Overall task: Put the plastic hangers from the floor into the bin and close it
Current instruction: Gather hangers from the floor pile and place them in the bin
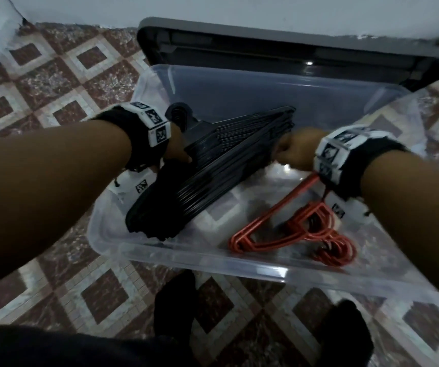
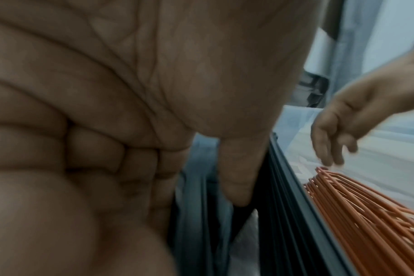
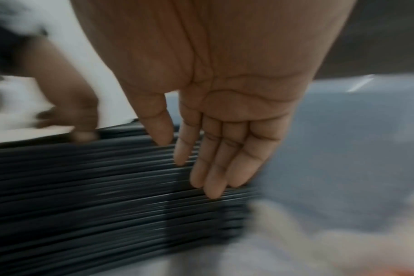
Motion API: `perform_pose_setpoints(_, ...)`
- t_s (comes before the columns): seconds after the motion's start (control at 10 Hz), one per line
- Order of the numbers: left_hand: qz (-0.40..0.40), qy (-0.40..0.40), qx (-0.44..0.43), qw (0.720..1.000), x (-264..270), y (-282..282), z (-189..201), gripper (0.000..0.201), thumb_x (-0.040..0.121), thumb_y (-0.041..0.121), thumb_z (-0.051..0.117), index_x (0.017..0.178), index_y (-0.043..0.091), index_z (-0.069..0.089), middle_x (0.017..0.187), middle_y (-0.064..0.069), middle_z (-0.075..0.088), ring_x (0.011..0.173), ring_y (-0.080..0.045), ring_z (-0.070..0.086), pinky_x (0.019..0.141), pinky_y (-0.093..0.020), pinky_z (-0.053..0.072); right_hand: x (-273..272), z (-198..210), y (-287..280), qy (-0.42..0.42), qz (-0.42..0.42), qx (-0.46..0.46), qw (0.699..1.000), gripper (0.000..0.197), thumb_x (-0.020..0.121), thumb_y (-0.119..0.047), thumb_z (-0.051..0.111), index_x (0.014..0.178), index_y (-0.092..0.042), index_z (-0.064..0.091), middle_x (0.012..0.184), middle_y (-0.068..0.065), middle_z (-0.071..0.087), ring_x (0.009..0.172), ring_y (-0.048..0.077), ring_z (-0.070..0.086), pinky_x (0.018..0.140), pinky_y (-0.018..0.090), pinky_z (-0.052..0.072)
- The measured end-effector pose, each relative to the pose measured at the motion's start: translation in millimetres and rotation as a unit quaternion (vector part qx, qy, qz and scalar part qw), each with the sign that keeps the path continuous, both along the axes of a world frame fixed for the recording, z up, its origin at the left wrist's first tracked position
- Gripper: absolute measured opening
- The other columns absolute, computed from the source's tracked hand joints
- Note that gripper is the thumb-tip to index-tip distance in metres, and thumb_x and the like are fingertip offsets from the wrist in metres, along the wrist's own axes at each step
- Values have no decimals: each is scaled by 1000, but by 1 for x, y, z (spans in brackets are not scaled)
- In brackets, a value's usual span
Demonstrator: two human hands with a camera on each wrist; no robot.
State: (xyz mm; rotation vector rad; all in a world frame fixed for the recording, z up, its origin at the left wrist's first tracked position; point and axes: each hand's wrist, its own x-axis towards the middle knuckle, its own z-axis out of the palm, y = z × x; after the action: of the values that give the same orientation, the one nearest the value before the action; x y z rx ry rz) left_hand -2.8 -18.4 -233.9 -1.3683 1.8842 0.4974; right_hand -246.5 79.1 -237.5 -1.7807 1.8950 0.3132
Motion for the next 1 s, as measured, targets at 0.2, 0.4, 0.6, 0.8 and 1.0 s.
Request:
perform_pose_setpoints(0.2,-77,10,-77,994,-32,10,43,53,94,52,51,64,11,62,56,-3,66,51,-17,59,57,-25,48,-109,34,25,18,-221,15,975,21,93,-28,58,93,-9,68,93,7,75,81,25,72,84,44,59)
perform_pose_setpoints(0.4,-212,107,27,971,-108,68,35,49,94,56,46,89,14,70,79,1,74,68,-9,64,71,-21,49,-136,28,50,-52,-311,0,949,29,90,-39,59,88,-11,66,94,10,74,82,27,73,83,47,59)
perform_pose_setpoints(0.6,-210,39,36,976,-149,99,-34,67,95,59,43,136,7,50,140,-13,51,126,-28,50,104,-32,40,-117,1,57,7,-222,-11,975,41,91,-29,60,125,-7,60,130,17,58,121,35,54,91,42,44)
perform_pose_setpoints(0.8,-99,25,166,981,-158,114,-71,42,92,38,61,125,12,63,121,-8,68,109,-22,66,80,-26,54,-102,-16,62,79,-75,79,991,21,95,-22,57,111,-13,67,120,11,65,108,34,62,91,40,51)
perform_pose_setpoints(1.0,-125,18,158,979,-169,107,-80,70,91,57,53,141,9,44,119,-8,65,108,-24,63,93,-32,51,-108,-22,54,128,12,65,990,23,88,-20,57,108,-17,69,95,5,65,79,27,62,78,37,54)
